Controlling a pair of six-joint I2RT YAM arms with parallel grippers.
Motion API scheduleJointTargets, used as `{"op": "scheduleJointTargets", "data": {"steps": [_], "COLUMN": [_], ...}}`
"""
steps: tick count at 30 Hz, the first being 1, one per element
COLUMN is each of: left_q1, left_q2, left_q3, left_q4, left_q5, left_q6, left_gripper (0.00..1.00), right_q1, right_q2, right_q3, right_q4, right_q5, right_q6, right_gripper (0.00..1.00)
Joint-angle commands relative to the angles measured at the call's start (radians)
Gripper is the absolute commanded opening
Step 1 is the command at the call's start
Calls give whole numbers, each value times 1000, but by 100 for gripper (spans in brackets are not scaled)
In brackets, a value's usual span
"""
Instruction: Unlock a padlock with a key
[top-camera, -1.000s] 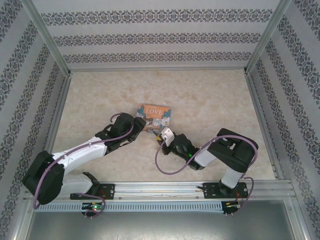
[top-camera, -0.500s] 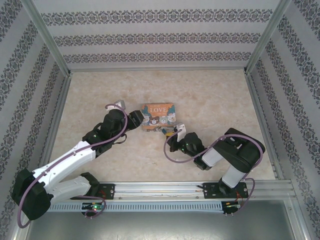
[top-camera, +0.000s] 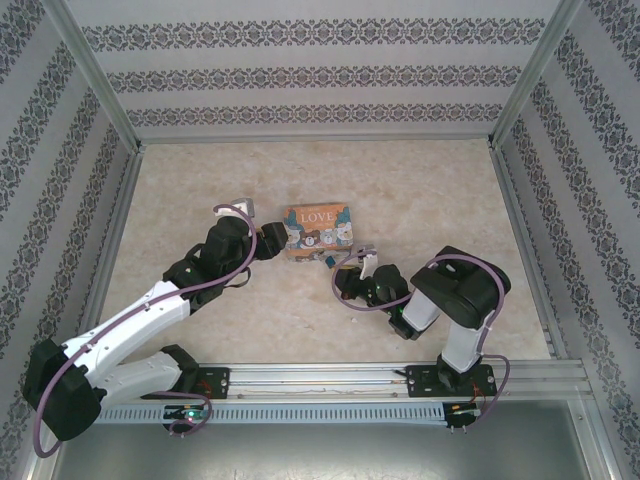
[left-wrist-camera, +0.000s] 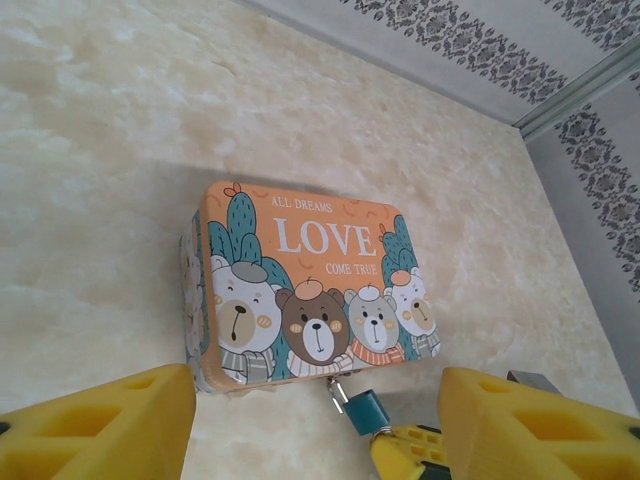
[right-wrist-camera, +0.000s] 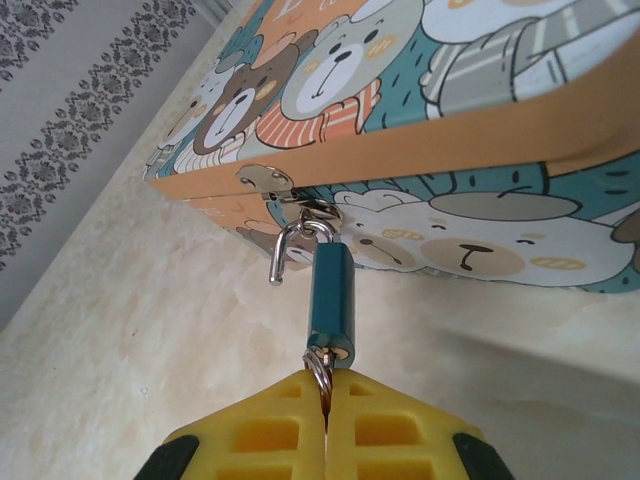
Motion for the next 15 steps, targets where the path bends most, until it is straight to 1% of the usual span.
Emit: {"op": "scheduleJointTargets", "data": {"steps": [1,7,15], "left_q1": [7,9,30], "left_q2": [-22,-21,-18], "left_q3": [29,28,30], "left_q4": [-67,-75,-92], "left_q5": [-32,-48,-48], "left_q6": [47,55,64], "left_gripper": [66,67,72], "right_q1": [-21,-33,-56], "right_q2": [30,62,40], "right_q3": [11,24,5], "right_q4": [25,16,-8], "right_q5": [-13,-30,-13], "right_q6": [48,55,26], "right_gripper": [0,1,16]}}
